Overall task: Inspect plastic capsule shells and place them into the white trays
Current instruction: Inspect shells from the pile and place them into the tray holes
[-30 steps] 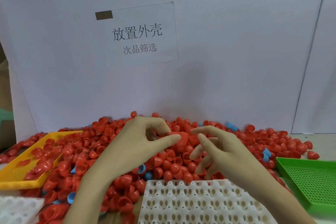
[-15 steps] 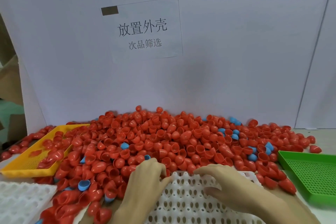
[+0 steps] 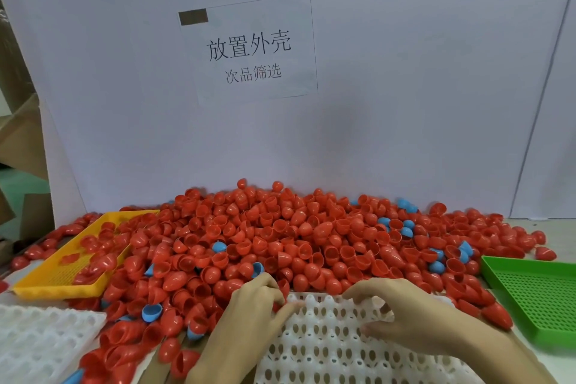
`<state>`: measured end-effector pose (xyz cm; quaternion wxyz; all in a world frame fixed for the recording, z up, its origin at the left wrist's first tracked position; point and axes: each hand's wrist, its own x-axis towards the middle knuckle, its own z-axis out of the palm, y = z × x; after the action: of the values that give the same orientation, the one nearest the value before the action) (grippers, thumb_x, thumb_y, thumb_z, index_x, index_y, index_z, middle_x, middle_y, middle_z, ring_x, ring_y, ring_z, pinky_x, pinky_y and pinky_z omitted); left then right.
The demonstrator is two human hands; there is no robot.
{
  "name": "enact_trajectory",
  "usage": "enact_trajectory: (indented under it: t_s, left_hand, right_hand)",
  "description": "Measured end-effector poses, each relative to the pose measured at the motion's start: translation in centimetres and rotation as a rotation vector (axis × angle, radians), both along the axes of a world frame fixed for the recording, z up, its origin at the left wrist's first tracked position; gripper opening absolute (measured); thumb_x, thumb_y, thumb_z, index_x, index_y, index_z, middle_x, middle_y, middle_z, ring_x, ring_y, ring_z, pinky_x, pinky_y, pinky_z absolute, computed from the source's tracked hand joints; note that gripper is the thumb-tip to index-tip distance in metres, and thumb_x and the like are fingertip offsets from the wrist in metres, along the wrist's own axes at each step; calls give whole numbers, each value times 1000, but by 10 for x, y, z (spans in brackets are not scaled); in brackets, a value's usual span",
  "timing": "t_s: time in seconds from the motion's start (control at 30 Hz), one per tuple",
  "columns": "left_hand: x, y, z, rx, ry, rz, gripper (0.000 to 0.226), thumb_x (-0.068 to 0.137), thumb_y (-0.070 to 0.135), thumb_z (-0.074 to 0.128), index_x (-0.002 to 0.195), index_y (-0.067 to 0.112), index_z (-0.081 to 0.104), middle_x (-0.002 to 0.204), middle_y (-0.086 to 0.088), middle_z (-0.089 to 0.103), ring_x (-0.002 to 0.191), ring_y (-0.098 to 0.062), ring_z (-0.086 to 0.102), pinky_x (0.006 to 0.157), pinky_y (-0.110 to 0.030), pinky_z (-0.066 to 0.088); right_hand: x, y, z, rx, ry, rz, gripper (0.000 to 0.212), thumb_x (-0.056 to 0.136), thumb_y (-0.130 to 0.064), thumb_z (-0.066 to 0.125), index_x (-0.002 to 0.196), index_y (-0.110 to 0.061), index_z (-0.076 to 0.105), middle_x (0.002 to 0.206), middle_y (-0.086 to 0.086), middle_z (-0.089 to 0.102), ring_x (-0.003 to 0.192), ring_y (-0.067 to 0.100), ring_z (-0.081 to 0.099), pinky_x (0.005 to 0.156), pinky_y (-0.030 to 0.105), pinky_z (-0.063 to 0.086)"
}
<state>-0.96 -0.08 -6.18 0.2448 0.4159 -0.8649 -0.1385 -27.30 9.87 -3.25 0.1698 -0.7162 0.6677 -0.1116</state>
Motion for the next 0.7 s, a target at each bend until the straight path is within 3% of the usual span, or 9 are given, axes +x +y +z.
enact_trajectory:
  t_s: [0.13,0.23,0.37,0.57,0.7]
  left_hand:
    - [2,-3,0,-5,3,22,32,104,46,59,88,25,78,97,22,61,89,3,61,89,-17,50]
    - [5,-4,4,4,10,22,8,99,39,69,97,31,71,97,22,62,91,4,61,89,-23,53]
    - [5,-3,1,3,-10,-15,21,97,41,71,117,38,66,109,30,59,99,18,55,93,-8,46]
    - [4,-3,1,-8,-8,-12,19,100,45,67,115,35,73,108,28,55,95,7,59,88,-15,51]
    - [6,-1,5,-53,95,20,18,103,45,61,106,35,75,102,27,55,92,4,61,84,-19,53]
  right_hand:
    - [-5,-2,-5,-7,-13,2,48,95,-44,74,137,-56,53,127,-35,56,122,-12,48,107,19,44]
    - [-7,-3,-8,-19,-21,-2,47,93,-47,74,134,-58,53,123,-38,56,119,-15,47,103,16,44]
    - [-8,-5,-10,-37,-35,1,47,92,-48,75,134,-58,55,124,-37,58,120,-15,49,102,17,46]
    - [-7,-5,-2,-68,-54,34,38,98,-40,71,134,-49,62,127,-34,61,118,-13,55,97,15,51]
    - [0,-16,5,-266,-94,-48,26,104,-25,64,126,-36,72,116,-30,68,109,-18,59,94,8,49]
